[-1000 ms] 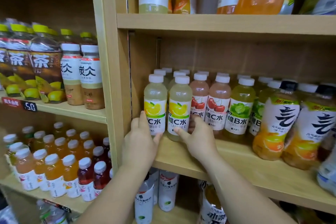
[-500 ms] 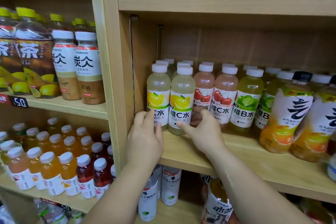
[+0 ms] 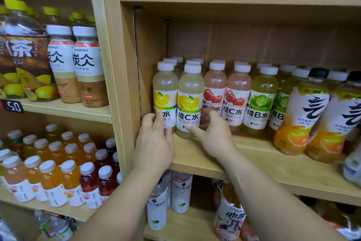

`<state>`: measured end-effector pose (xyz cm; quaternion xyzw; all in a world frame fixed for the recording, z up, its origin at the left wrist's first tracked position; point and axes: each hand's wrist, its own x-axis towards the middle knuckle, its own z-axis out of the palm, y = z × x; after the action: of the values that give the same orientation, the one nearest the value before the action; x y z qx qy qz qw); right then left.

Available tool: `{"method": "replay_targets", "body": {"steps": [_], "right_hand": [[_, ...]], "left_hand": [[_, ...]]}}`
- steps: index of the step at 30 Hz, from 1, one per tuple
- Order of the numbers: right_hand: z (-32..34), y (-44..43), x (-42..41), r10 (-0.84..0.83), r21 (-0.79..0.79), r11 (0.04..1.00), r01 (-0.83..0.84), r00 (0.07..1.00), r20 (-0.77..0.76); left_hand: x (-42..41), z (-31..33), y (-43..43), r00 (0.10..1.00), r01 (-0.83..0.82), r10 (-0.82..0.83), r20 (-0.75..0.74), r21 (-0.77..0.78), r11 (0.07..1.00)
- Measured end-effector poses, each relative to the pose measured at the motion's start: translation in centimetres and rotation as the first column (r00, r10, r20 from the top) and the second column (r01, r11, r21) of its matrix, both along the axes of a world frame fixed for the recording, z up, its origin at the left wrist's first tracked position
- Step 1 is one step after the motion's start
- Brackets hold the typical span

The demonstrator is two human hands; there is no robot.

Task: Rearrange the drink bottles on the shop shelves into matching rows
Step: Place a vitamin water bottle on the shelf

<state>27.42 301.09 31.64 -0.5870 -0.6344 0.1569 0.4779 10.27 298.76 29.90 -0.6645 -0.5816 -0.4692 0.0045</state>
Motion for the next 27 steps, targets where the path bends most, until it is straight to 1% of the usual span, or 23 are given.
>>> {"method": "replay_targets", "body": {"steps": [2,4,6,9,12,14,16,17,18,20,22,24,27], "right_hand": [[-0.1,-0.2,-0.1,-0.015,0.016,1.0,0.015,1.0,-0.022],[0.1,-1.3,0.0,-0.073,0.108,0.991,0.077,0.997,-0.033],[1.0,-3.4,-0.1,-0.071,0.262,0.962,0.08,0.997,-0.042],[5.0,-6.7,-0.8,0.022,0.475,0.88,-0.023,1.0,0.008],[11.5,-9.6,-2.2,0.095,0.677,0.727,-0.116,0.993,0.069],[16.0,-10.9,-3.0,0.137,0.745,0.652,-0.14,0.988,0.066],[20.2,-11.2,-3.6,0.128,0.775,0.613,-0.15,0.988,0.09],[22.2,-11.0,-3.8,0.098,0.777,0.612,-0.15,0.989,0.114],[24.0,-10.6,-4.1,0.059,0.761,0.631,-0.149,0.988,0.145],[27.2,-9.3,-4.6,-0.028,0.66,0.741,-0.123,0.977,0.214],[29.4,-7.7,-5.2,-0.065,0.5,0.863,-0.076,0.964,0.26],[30.8,-6.4,-5.9,-0.01,0.367,0.925,-0.097,0.96,0.279],[32.0,-4.5,-7.0,0.096,0.297,0.94,-0.166,0.967,0.236]], "left_hand": [[-0.1,0.1,-0.4,0.999,0.027,-0.027,0.027,0.001,1.0],[-0.5,0.3,-1.5,0.996,0.077,-0.079,0.049,0.03,0.997],[-1.1,1.0,-3.1,0.987,0.149,-0.156,0.046,0.138,0.979],[-2.2,4.9,-5.6,0.982,0.17,-0.187,0.012,0.353,0.92],[-3.7,11.5,-7.6,0.993,0.12,-0.109,-0.054,0.554,0.824],[-5.0,15.8,-8.0,0.997,0.064,-0.022,-0.073,0.64,0.766],[-6.4,19.8,-7.6,0.994,-0.009,0.083,-0.076,0.685,0.729],[-7.0,21.6,-7.0,0.988,-0.04,0.129,-0.08,0.685,0.728],[-7.4,23.4,-6.3,0.982,-0.07,0.171,-0.086,0.669,0.74],[-8.0,26.3,-4.9,0.963,-0.129,0.243,-0.112,0.604,0.787],[-8.1,27.9,-3.5,0.959,-0.141,0.249,-0.136,0.534,0.834],[-8.0,28.1,-2.5,0.97,-0.109,0.2,-0.137,0.491,0.864],[-7.8,27.1,-1.6,0.983,-0.061,0.137,-0.126,0.481,0.875]]}}
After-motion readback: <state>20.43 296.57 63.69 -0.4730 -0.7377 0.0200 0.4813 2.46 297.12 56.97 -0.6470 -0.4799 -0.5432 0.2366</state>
